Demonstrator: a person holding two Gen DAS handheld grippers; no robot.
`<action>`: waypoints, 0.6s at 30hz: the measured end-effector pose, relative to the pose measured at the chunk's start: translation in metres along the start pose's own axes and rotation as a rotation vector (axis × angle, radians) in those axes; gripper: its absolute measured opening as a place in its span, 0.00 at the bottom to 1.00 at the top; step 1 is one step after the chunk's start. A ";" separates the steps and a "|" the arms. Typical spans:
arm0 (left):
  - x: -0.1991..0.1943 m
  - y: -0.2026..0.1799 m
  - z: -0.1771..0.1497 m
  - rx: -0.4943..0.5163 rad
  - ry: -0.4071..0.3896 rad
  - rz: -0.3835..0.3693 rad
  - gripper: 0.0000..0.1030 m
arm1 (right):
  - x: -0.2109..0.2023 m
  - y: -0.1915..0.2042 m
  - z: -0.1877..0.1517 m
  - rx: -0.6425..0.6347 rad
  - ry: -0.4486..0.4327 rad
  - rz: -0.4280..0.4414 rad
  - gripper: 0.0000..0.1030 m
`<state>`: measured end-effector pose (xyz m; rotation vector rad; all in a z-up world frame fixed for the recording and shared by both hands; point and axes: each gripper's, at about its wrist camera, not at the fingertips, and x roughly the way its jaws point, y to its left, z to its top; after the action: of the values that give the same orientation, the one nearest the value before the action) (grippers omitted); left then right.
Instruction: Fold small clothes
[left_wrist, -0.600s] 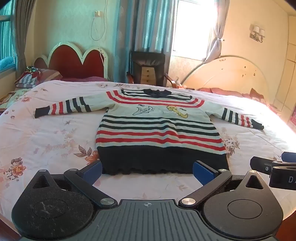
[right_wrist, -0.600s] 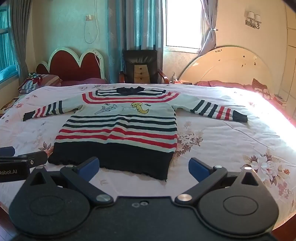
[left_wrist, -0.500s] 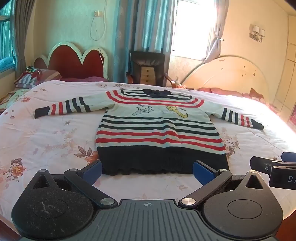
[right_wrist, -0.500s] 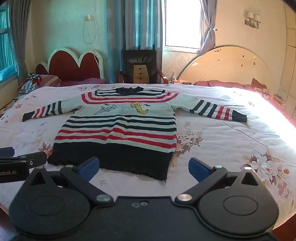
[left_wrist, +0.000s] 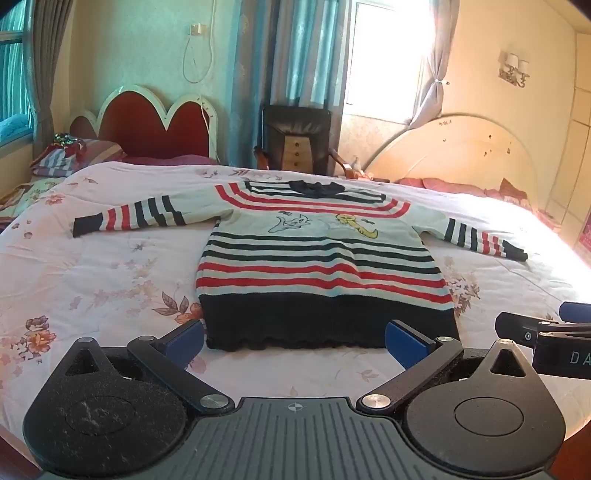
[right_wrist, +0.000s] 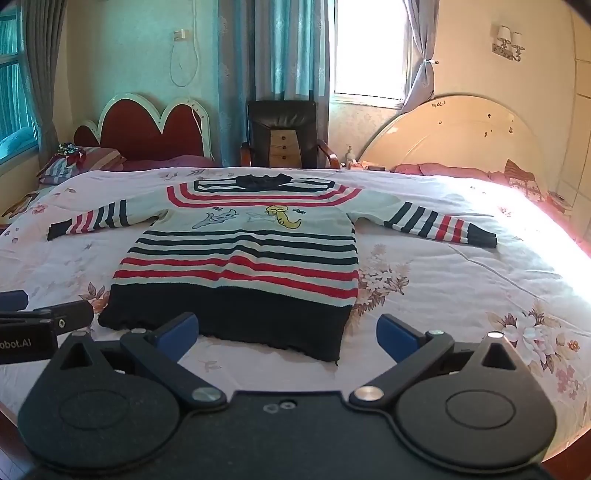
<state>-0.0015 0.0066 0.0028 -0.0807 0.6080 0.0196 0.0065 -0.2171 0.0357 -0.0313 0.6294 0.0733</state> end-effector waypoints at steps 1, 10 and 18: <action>0.000 0.000 0.000 0.001 0.000 0.001 1.00 | 0.000 0.001 0.000 0.000 -0.001 0.000 0.99; -0.003 0.002 -0.002 0.003 0.001 0.000 1.00 | -0.003 0.001 -0.001 -0.001 -0.008 -0.003 0.99; -0.004 0.000 -0.004 0.001 0.003 0.009 1.00 | -0.004 0.001 -0.001 -0.004 -0.008 0.001 0.99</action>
<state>-0.0073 0.0058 0.0020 -0.0767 0.6118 0.0277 0.0022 -0.2165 0.0370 -0.0344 0.6210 0.0753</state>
